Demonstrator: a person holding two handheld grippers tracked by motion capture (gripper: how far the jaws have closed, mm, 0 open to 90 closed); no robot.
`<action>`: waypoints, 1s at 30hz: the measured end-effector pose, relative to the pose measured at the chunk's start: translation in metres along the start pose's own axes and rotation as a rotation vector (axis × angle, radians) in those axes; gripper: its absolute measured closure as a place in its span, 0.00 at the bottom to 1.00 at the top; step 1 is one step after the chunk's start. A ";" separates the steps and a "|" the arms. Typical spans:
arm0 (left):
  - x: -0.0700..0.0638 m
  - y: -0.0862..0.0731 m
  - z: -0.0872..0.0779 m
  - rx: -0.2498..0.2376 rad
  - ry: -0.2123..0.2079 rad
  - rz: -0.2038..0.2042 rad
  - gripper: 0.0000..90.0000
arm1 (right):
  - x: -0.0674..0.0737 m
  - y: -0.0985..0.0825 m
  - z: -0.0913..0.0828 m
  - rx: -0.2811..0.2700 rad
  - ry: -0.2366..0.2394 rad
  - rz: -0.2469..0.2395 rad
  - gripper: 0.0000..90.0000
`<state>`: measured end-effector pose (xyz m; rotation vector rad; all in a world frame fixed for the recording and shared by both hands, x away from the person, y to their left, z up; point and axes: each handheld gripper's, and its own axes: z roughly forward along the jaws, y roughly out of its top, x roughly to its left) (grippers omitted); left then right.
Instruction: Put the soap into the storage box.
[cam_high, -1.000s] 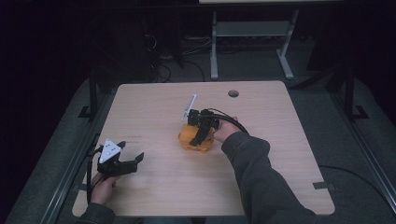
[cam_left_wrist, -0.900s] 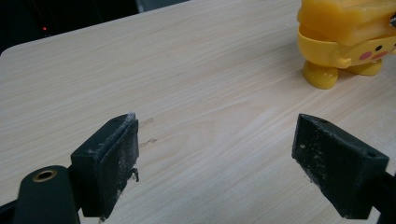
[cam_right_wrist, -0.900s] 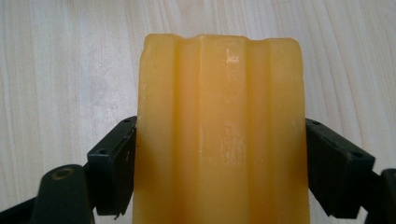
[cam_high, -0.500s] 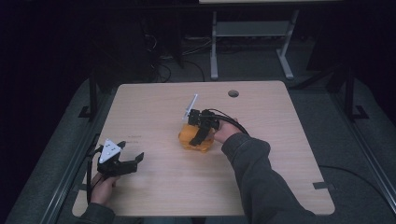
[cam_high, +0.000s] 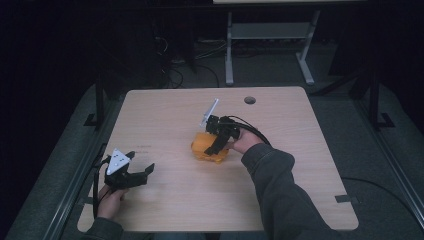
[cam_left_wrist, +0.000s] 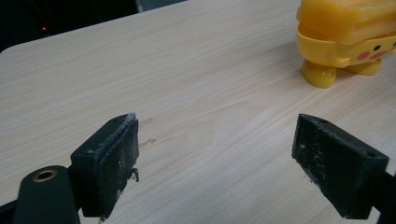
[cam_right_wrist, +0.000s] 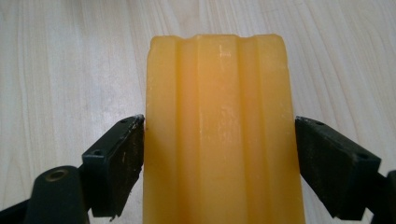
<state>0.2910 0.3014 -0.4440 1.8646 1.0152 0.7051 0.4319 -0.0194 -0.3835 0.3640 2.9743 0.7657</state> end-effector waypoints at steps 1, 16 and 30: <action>0.000 0.000 0.000 0.004 -0.001 0.000 0.16 | 0.000 -0.001 -0.002 -0.004 -0.011 -0.003 0.20; -0.001 0.000 0.001 0.008 -0.004 0.006 0.16 | 0.001 -0.012 -0.019 -0.059 -0.023 0.013 0.20; -0.001 0.000 0.001 0.012 -0.004 0.011 0.16 | 0.002 -0.026 -0.032 -0.076 -0.042 0.034 0.20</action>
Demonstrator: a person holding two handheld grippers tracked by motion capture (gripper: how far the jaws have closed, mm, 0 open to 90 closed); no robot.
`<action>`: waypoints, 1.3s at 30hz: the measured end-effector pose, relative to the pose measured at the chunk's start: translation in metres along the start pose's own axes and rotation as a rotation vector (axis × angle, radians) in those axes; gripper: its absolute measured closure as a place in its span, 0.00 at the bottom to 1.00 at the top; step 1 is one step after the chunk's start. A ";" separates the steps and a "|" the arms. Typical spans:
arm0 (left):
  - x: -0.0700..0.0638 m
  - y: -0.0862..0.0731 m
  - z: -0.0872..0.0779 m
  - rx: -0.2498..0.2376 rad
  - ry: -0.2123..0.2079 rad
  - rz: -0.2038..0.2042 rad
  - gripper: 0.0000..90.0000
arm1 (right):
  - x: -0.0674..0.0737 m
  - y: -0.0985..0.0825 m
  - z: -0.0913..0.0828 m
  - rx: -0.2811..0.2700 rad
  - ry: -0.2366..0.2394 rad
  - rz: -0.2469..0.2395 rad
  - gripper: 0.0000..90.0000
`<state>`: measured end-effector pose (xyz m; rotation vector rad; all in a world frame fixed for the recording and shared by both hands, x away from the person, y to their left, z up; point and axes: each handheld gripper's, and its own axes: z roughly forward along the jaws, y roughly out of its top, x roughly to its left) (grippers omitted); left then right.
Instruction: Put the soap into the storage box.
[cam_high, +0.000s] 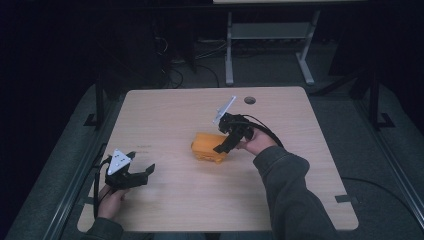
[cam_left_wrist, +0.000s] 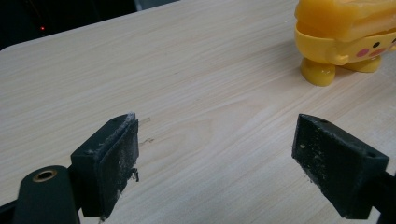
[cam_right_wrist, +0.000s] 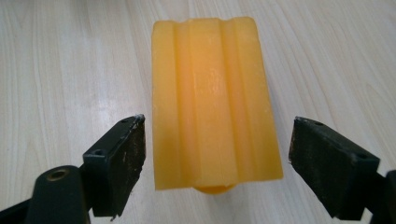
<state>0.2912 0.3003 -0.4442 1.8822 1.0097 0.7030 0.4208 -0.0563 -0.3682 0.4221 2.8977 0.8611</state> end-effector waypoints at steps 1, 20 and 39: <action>0.000 0.000 0.000 0.000 0.000 0.000 0.16 | 0.000 -0.001 -0.001 -0.001 -0.002 0.000 0.20; -0.001 0.000 0.001 0.005 0.000 0.004 0.16 | 0.001 -0.027 -0.021 -0.031 -0.027 0.044 0.21; -0.002 0.000 0.001 0.010 0.003 0.010 0.16 | 0.004 -0.049 -0.031 -0.032 -0.043 0.071 0.21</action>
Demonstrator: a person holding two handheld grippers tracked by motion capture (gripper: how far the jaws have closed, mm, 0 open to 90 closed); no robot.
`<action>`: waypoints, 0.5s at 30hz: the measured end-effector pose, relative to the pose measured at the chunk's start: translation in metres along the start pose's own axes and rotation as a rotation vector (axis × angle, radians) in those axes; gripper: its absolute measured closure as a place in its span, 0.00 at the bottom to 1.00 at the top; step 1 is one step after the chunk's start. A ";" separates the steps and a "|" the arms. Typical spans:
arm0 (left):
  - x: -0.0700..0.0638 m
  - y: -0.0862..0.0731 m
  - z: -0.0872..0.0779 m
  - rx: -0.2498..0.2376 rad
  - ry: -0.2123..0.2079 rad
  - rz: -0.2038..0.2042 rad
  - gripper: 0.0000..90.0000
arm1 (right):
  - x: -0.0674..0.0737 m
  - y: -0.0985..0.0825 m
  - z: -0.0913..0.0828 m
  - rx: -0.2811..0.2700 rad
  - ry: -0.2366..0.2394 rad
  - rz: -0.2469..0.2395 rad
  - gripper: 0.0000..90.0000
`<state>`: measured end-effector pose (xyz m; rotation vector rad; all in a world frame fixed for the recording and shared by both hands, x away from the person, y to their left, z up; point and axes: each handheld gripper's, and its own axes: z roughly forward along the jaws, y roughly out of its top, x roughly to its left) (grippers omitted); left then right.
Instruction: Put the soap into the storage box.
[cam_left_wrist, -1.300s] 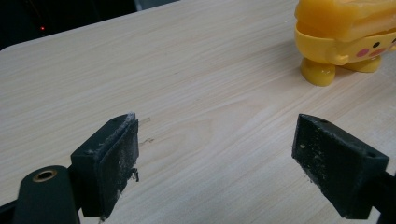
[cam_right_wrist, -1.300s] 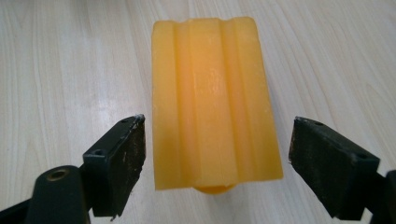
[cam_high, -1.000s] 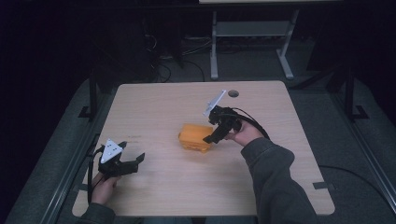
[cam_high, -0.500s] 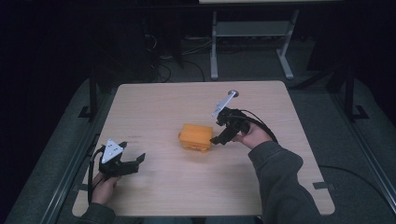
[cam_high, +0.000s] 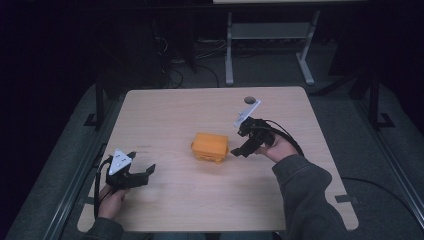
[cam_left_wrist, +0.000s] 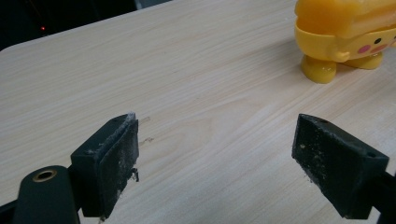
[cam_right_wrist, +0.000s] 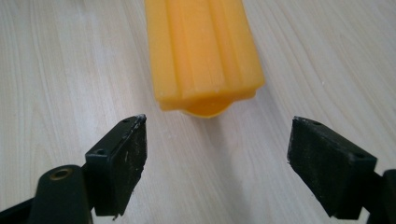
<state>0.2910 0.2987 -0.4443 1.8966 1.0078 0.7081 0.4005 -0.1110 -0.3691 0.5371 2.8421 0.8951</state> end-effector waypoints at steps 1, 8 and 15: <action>0.000 0.000 0.000 -0.001 0.000 0.000 0.16 | 0.000 -0.002 0.000 0.001 0.000 0.002 0.21; 0.000 0.000 0.000 -0.001 -0.001 0.000 0.16 | 0.000 -0.014 0.000 0.009 -0.001 0.028 0.22; 0.000 0.000 0.000 -0.001 -0.002 -0.002 0.16 | 0.001 -0.024 0.001 0.004 0.004 0.041 0.22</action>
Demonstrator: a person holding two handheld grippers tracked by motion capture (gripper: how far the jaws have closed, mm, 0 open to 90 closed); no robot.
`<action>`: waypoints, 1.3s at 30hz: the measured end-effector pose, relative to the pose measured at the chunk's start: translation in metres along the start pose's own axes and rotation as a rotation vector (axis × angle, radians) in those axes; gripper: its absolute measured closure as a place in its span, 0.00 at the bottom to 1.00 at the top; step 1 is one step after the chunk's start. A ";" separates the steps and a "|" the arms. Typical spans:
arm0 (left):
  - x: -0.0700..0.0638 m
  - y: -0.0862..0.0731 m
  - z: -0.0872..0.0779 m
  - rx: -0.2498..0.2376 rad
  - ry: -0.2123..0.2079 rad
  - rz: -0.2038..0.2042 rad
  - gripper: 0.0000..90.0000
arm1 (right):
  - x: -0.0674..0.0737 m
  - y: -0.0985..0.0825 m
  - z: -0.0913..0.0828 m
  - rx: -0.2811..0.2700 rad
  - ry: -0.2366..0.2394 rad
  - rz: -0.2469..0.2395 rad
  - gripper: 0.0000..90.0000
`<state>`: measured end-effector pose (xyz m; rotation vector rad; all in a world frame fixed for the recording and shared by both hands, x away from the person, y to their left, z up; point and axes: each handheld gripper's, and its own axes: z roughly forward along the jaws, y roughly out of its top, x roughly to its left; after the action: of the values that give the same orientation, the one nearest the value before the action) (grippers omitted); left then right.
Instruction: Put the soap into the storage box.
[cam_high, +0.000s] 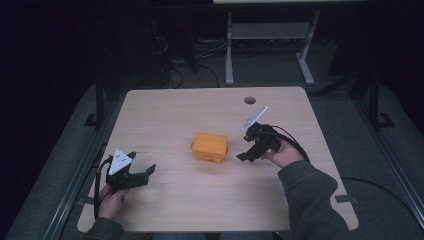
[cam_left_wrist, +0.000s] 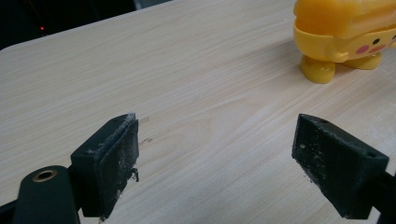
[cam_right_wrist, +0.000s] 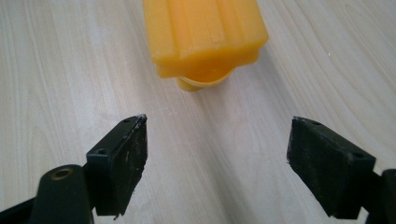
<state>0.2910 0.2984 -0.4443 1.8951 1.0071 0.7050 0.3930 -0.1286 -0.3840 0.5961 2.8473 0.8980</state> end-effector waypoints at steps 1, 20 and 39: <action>0.000 0.000 0.000 0.000 0.000 0.000 0.16 | 0.000 -0.002 0.000 0.000 -0.001 0.004 0.22; 0.000 0.000 0.000 0.006 -0.004 0.008 0.16 | 0.001 -0.029 -0.005 0.002 -0.009 0.042 0.22; -0.002 0.000 0.001 0.007 -0.008 0.013 0.16 | 0.008 -0.067 -0.010 -0.013 -0.025 0.101 0.22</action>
<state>0.2912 0.2958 -0.4449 1.9110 0.9944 0.7009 0.3613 -0.1808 -0.4141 0.7507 2.8090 0.9163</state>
